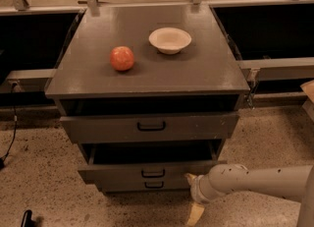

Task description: Close middle drawer

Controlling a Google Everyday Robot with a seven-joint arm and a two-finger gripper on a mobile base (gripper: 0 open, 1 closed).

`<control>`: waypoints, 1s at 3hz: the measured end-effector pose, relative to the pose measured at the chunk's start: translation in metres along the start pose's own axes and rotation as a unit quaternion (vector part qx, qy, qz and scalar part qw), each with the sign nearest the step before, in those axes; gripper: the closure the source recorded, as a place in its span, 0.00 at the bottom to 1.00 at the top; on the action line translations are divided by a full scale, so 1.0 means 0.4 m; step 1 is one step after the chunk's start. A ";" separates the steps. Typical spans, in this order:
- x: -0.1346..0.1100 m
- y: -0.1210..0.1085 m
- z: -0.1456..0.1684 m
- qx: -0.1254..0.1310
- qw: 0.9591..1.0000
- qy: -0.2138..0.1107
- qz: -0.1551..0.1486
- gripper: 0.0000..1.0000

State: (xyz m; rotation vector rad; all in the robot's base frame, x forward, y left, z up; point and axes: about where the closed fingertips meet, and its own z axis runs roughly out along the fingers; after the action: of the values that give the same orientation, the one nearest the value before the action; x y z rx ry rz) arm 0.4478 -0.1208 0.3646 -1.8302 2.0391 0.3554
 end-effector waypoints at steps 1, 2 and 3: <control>-0.003 0.004 -0.001 -0.006 1.000 -0.012 -0.002 0.18; -0.021 0.002 0.011 -0.016 0.998 -0.068 0.009 0.42; -0.020 -0.036 0.008 0.008 0.993 -0.120 0.006 0.65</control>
Offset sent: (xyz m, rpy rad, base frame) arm 0.0160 0.0046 0.0084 0.3283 -0.0392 0.0409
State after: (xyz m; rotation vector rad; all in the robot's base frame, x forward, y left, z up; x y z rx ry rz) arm 0.4632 -0.1141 0.3661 -1.6769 1.8840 0.5345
